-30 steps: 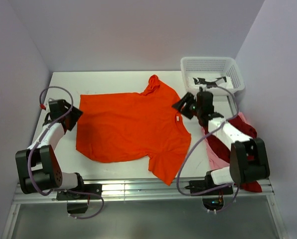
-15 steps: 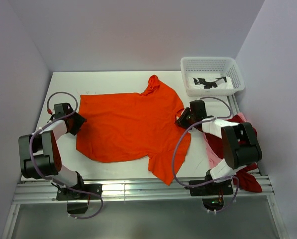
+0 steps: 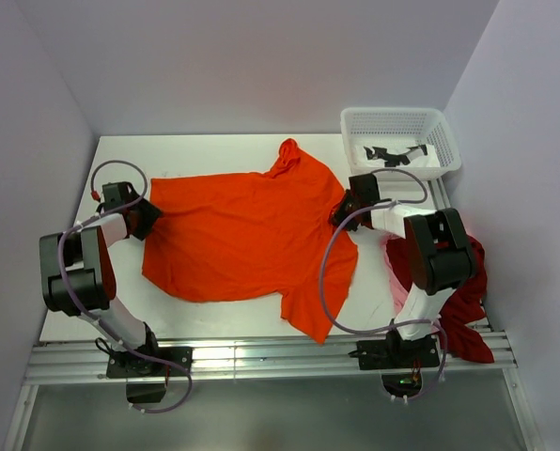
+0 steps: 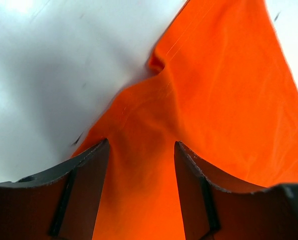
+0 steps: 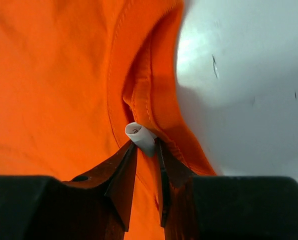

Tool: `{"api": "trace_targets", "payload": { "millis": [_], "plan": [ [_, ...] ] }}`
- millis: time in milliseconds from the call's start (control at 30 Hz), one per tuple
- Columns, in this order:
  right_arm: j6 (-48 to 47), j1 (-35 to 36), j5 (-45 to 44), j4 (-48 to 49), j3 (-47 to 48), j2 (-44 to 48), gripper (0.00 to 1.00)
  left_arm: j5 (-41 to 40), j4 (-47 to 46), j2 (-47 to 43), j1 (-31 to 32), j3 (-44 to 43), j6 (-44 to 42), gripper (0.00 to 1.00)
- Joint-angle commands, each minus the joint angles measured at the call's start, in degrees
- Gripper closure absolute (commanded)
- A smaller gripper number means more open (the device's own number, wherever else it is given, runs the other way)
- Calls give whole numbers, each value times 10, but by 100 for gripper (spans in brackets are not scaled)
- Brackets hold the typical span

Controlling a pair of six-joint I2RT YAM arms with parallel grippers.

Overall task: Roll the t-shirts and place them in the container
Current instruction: Flatten the tshirt

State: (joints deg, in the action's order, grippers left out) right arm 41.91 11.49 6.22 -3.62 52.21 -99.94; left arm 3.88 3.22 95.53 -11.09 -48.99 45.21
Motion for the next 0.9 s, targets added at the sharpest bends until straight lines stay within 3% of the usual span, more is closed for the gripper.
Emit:
{"api": "trace_targets", "payload": {
  "millis": [0,267,467,600,867],
  "plan": [
    [-3,5,-41,-38,54,-30,71,2,0,48,1,-17,-4,39],
    [30,16,-79,-53,68,-33,78,12,9,100,2,-75,2,39],
    [28,31,-117,-81,90,-9,83,17,6,111,2,-72,1,39],
    [18,37,-135,-124,143,-52,91,21,-1,100,1,-58,1,39],
    [5,38,-154,-183,245,-121,92,18,7,95,1,-54,-1,38]
  ]
}}
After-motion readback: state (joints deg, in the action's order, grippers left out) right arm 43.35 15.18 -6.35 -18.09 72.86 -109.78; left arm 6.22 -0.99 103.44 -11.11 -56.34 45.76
